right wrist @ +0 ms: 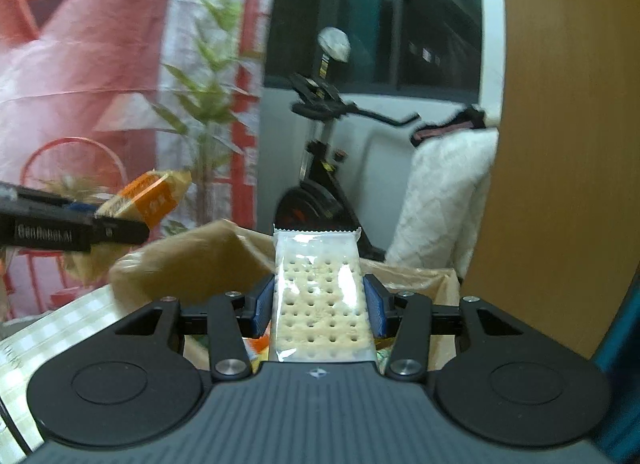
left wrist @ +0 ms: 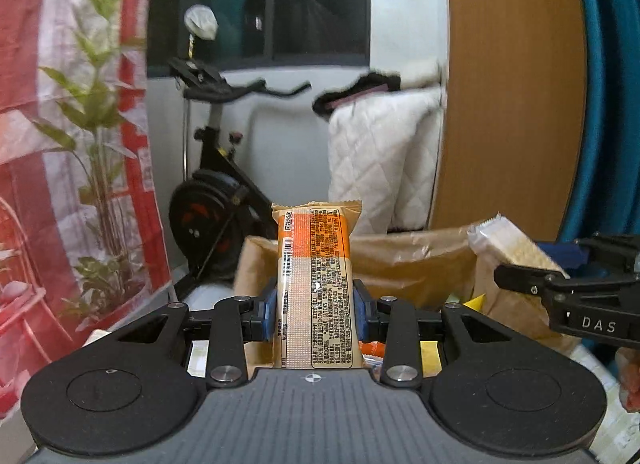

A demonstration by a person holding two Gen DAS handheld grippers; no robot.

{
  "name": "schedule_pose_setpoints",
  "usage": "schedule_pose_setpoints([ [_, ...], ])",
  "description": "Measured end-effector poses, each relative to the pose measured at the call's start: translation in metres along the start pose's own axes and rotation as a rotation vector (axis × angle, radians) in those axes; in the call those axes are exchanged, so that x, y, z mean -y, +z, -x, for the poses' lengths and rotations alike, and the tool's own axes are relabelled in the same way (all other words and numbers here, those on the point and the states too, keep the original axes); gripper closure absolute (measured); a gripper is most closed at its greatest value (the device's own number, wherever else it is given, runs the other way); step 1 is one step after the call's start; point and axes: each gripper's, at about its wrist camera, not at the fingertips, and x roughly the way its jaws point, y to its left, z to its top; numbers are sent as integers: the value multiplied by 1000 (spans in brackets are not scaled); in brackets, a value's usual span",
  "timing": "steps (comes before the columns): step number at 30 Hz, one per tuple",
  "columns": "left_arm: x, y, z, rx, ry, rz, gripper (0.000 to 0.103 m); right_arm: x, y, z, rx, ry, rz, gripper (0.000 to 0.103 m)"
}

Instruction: Organize snacks

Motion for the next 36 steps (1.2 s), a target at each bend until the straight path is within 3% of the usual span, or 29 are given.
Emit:
schedule_pose_setpoints([
  [4, 0, 0, -30, -42, 13, 23, 68, 11, -4, -26, -64, -29, -23, 55],
  [12, -2, 1, -45, -64, 14, 3, 70, 30, -18, -51, -160, -62, -86, 54],
  [14, -6, 2, -44, -65, -2, 14, 62, 32, -18, -49, -167, -68, -91, 46],
  [16, -6, 3, -41, -67, 0, 11, 48, 32, -16, -45, -161, -64, -98, 38],
  [22, -7, 5, -22, -53, -9, -4, 29, 27, -7, -32, -160, -61, -96, 22],
  [28, -7, 14, 11, -4, 2, -19, 15, 16, 10, -11, -136, -57, -110, 12],
  [36, -5, 21, 65, 53, 32, -26, 12, -3, 33, 31, -92, -71, -130, 7],
])
